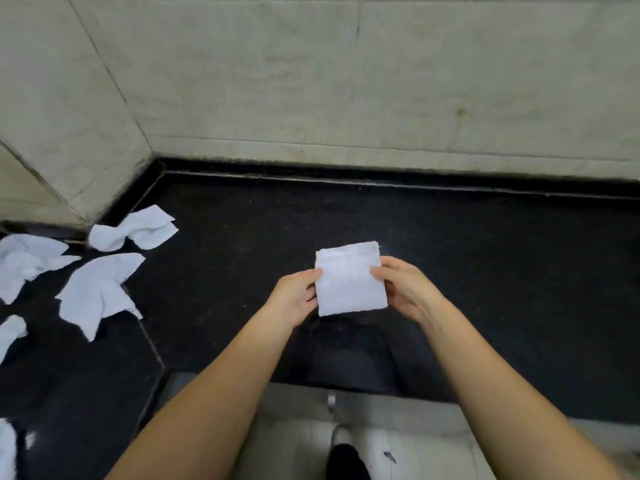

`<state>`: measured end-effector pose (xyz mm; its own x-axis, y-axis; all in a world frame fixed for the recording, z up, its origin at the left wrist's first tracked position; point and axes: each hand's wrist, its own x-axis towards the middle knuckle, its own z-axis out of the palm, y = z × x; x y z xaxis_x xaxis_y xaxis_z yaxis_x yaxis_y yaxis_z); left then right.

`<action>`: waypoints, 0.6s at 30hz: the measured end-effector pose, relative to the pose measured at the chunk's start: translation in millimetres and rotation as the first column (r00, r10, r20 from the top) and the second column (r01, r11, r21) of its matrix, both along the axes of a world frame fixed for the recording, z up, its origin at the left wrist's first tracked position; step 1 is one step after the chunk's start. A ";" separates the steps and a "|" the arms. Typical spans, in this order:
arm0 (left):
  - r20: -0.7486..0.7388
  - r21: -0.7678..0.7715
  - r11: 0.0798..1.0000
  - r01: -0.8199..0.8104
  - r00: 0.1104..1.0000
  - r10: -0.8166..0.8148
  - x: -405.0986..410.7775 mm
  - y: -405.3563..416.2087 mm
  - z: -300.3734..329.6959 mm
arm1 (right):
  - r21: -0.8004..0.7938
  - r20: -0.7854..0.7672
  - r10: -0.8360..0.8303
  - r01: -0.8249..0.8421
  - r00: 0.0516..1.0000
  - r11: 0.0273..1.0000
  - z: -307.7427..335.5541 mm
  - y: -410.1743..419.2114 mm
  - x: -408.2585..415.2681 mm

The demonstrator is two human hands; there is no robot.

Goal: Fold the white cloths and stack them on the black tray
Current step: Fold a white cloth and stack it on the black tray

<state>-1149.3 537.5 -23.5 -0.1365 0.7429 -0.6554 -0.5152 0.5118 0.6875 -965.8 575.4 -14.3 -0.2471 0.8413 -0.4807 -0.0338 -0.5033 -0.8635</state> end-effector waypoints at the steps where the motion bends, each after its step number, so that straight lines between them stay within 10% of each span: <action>1: 0.019 -0.015 0.998 0.059 0.998 -0.059 14.8 -5.0 -0.4 | 0.006 -0.007 -0.054 0.055 0.998 0.998 -1.7 -14.1 16.8; 18: -0.168 0.087 0.596 0.798 0.602 -0.781 412.5 -106.6 17.6 | 0.032 0.020 -0.755 0.754 0.656 0.656 -9.3 -259.4 382.7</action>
<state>-736.8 430.9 -5.9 0.4898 0.6716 -0.5558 0.1202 0.5794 0.8061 -583.1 316.0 -23.5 0.4905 0.7410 -0.4587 -0.3696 -0.2997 -0.8795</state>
